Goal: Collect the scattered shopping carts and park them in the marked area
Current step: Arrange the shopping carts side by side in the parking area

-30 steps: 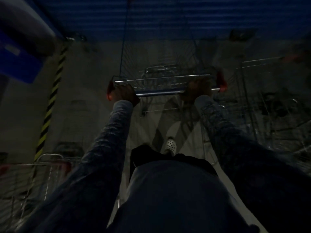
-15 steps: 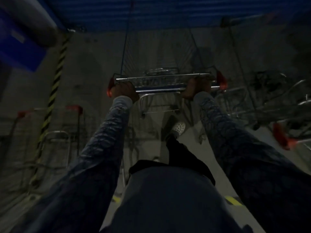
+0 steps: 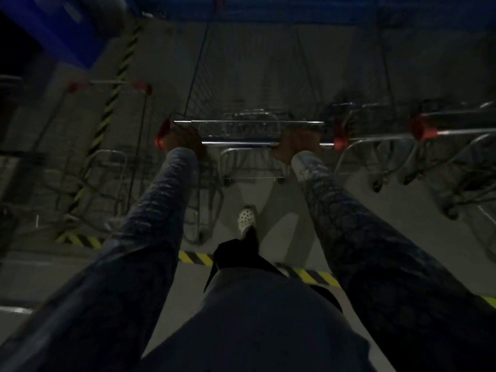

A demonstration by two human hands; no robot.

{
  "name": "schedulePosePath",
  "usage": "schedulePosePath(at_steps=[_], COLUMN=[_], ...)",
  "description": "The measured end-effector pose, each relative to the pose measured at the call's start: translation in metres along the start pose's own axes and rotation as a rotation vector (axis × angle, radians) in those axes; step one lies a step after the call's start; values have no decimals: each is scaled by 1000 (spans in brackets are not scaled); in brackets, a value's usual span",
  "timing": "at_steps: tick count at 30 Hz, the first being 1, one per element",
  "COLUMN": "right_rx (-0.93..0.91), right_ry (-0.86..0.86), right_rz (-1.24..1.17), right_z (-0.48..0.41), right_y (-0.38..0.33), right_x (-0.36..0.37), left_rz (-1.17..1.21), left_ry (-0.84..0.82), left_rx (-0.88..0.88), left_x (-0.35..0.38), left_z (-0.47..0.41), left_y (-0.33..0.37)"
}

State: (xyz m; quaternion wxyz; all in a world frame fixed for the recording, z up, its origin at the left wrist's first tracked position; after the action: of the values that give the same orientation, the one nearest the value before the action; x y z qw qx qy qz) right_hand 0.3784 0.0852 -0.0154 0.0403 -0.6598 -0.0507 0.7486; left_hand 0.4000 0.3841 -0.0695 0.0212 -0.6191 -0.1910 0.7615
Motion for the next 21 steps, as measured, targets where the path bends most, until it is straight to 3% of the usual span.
schedulePosePath(at_steps=[9, 14, 21], right_rx=[-20, -8, 51], right_ry=[-18, 67, 112], right_rz=[-14, 5, 68], right_z=[147, 205, 266], right_y=[-4, -2, -4], right_x=[9, 13, 30], left_rz=[-91, 13, 77], left_ry=[-16, 78, 123], left_rx=[-12, -35, 84], left_x=[15, 16, 39], left_z=[168, 233, 293], left_y=[-30, -38, -55])
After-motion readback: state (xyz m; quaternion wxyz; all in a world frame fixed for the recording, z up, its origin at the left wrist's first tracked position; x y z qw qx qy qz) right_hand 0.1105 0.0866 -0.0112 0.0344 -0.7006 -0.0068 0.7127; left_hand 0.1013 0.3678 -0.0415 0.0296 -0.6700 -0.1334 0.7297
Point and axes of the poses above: each hand's wrist, its own z-axis away from the middle knuckle, its own x-axis out of the palm, y = z × x, the point moved 9 cm from there along -z, towards the middle knuckle, and after that the axes turned 10 degrees about y, right-handed, at the moved point
